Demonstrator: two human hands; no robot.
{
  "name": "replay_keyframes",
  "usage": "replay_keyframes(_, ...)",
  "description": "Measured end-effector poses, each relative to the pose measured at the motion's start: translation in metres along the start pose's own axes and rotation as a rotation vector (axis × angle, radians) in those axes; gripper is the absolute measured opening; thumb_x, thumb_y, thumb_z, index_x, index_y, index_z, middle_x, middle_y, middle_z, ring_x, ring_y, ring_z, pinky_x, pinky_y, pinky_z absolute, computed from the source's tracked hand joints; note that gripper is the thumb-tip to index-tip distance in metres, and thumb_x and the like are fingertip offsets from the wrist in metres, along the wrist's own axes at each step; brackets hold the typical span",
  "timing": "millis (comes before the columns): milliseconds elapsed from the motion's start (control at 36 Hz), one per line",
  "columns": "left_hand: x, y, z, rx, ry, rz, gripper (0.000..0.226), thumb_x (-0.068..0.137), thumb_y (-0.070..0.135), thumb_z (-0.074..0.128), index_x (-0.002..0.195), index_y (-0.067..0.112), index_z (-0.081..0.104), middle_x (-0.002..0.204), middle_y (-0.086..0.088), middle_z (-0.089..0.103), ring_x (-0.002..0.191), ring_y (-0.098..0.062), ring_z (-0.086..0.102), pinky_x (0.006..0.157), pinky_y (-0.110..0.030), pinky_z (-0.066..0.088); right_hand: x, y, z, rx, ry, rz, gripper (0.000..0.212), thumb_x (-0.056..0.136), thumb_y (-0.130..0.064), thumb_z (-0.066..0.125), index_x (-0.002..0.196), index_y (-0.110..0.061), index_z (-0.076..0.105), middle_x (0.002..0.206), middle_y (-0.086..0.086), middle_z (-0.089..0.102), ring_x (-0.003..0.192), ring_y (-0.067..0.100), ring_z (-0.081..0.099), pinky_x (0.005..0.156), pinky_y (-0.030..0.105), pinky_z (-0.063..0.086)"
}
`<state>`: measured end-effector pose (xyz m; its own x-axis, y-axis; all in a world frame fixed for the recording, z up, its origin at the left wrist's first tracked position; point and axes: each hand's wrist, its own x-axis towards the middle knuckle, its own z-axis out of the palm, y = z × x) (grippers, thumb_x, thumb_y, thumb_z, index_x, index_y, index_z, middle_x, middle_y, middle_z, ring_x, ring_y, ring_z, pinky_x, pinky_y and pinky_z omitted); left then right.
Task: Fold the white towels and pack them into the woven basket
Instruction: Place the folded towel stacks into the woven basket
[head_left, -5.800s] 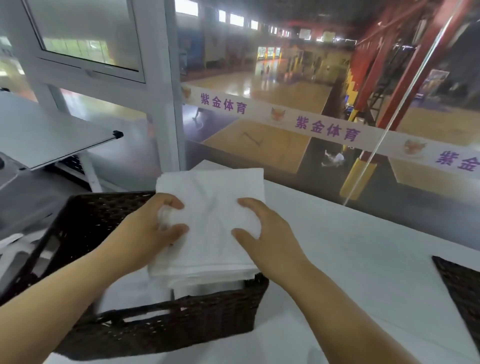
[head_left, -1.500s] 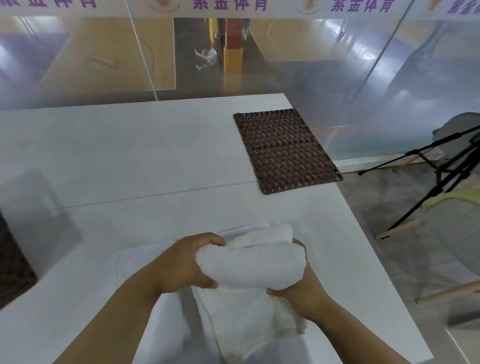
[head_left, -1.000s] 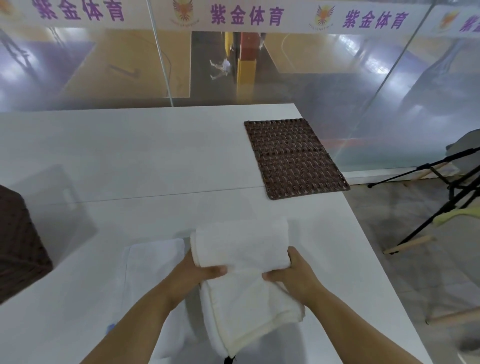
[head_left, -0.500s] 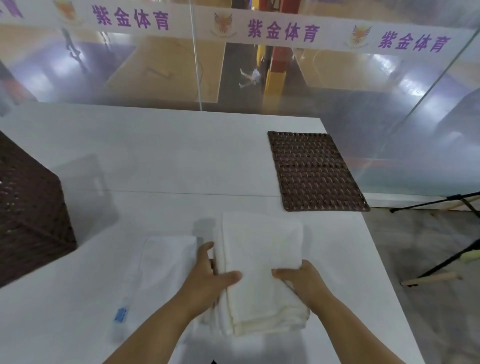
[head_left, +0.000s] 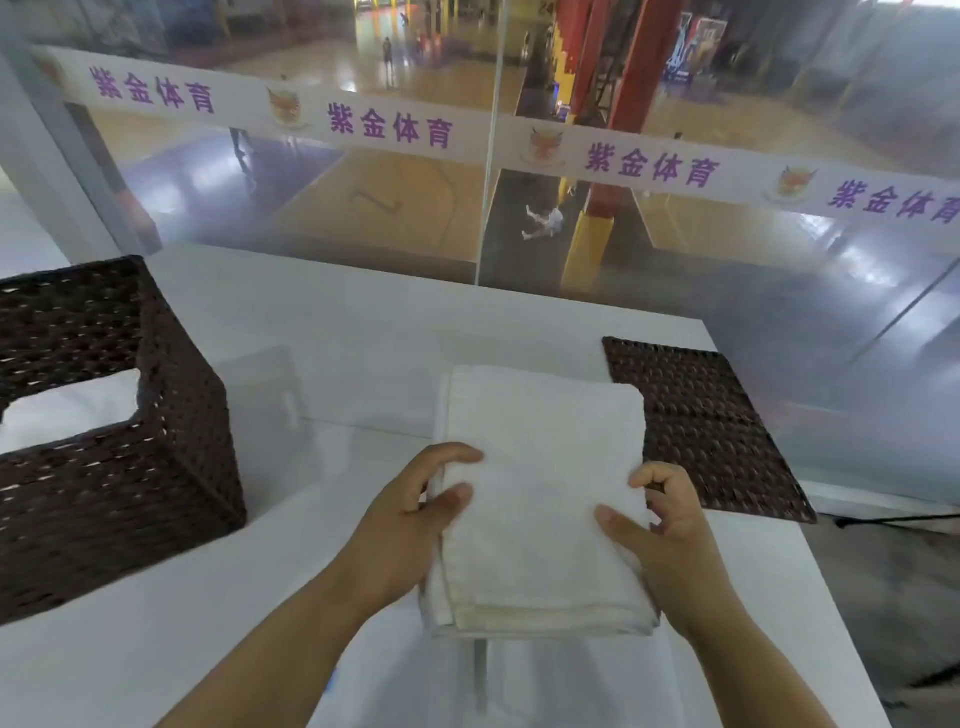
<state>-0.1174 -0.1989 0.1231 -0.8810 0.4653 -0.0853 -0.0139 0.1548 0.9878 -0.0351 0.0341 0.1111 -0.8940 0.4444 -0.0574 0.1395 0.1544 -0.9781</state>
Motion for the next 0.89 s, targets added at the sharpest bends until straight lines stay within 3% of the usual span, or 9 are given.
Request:
replay_keyframes(83, -0.001, 0.011, -0.048, 0.023, 0.023, 0.046, 0.032, 0.094, 0.016, 0.054, 0.096, 0.047, 0.065, 0.105, 0.024, 0.064, 0.09, 0.002, 0.064, 0.076, -0.012, 0.049, 0.006, -0.027, 0.042, 0.032, -0.042, -0.085, 0.04, 0.078, -0.001, 0.072, 0.082, -0.036, 0.054, 0.092, -0.015, 0.068, 0.079, 0.004, 0.065, 0.058, 0.016, 0.05)
replay_keyframes(222, -0.007, 0.03, -0.146, 0.086, 0.072, 0.12, 0.027, 0.093, 0.022, 0.057, 0.1, 0.048, 0.062, 0.107, 0.03, 0.06, 0.094, 0.004, 0.062, 0.083, -0.019, 0.051, 0.016, -0.077, 0.133, 0.03, -0.128, -0.224, 0.037, 0.081, -0.004, 0.071, 0.093, -0.038, 0.062, 0.1, -0.02, 0.066, 0.083, -0.003, 0.063, 0.062, 0.01, 0.048)
replay_keyframes(333, -0.02, 0.052, -0.229, 0.236, 0.165, 0.214, 0.026, 0.083, 0.034, 0.066, 0.102, 0.05, 0.057, 0.108, 0.04, 0.051, 0.098, 0.018, 0.05, 0.076, 0.001, 0.039, 0.024, -0.119, 0.213, -0.004, -0.182, -0.33, 0.043, 0.08, -0.011, 0.071, 0.093, -0.05, 0.061, 0.106, -0.023, 0.062, 0.09, 0.002, 0.062, 0.069, 0.017, 0.052)
replay_keyframes(472, -0.04, 0.073, -0.331, 0.447, 0.307, 0.237, 0.042, 0.07, 0.038, 0.077, 0.1, 0.053, 0.051, 0.1, 0.046, 0.047, 0.09, 0.025, 0.045, 0.064, 0.006, 0.033, 0.031, -0.165, 0.313, -0.003, -0.289, -0.448, 0.041, 0.08, -0.017, 0.073, 0.1, -0.049, 0.059, 0.105, -0.039, 0.054, 0.092, -0.012, 0.055, 0.067, 0.008, 0.048)
replay_keyframes(639, -0.066, 0.066, -0.435, 0.566, 0.404, 0.077, 0.051, 0.069, 0.038, 0.077, 0.101, 0.057, 0.043, 0.097, 0.022, 0.056, 0.078, 0.013, 0.056, 0.053, -0.007, 0.044, 0.034, -0.195, 0.427, -0.046, -0.497, -0.462, 0.051, 0.074, -0.022, 0.079, 0.112, -0.047, 0.055, 0.108, -0.045, 0.05, 0.099, -0.022, 0.047, 0.077, 0.0, 0.041)
replay_keyframes(750, -0.08, 0.038, -0.488, 0.606, 0.45, -0.11, 0.052, 0.07, 0.031, 0.079, 0.102, 0.052, 0.044, 0.082, 0.007, 0.06, 0.055, -0.006, 0.062, 0.041, -0.012, 0.04, 0.031, -0.196, 0.502, -0.138, -0.659, -0.388, 0.059, 0.073, -0.021, 0.08, 0.117, -0.045, 0.05, 0.118, -0.029, 0.048, 0.1, -0.016, 0.048, 0.076, -0.001, 0.039)
replay_keyframes(833, -0.084, 0.009, -0.518, 0.731, 0.443, -0.275, 0.056, 0.073, 0.03, 0.076, 0.112, 0.047, 0.04, 0.081, 0.002, 0.061, 0.062, -0.013, 0.064, 0.048, -0.02, 0.047, 0.023, -0.188, 0.553, -0.336, -0.709, -0.377, 0.067, 0.074, -0.025, 0.078, 0.13, -0.042, 0.046, 0.131, -0.012, 0.044, 0.107, -0.001, 0.046, 0.068, -0.002, 0.037)
replay_keyframes(889, -0.085, -0.01, -0.531, 0.771, 0.421, -0.388, 0.056, 0.076, 0.029, 0.073, 0.117, 0.044, 0.038, 0.084, 0.001, 0.059, 0.065, -0.015, 0.063, 0.05, -0.022, 0.048, 0.017, -0.178, 0.581, -0.453, -0.756, -0.35, 0.071, 0.075, -0.027, 0.076, 0.136, -0.04, 0.041, 0.135, -0.004, 0.041, 0.11, 0.009, 0.046, 0.073, 0.005, 0.039)
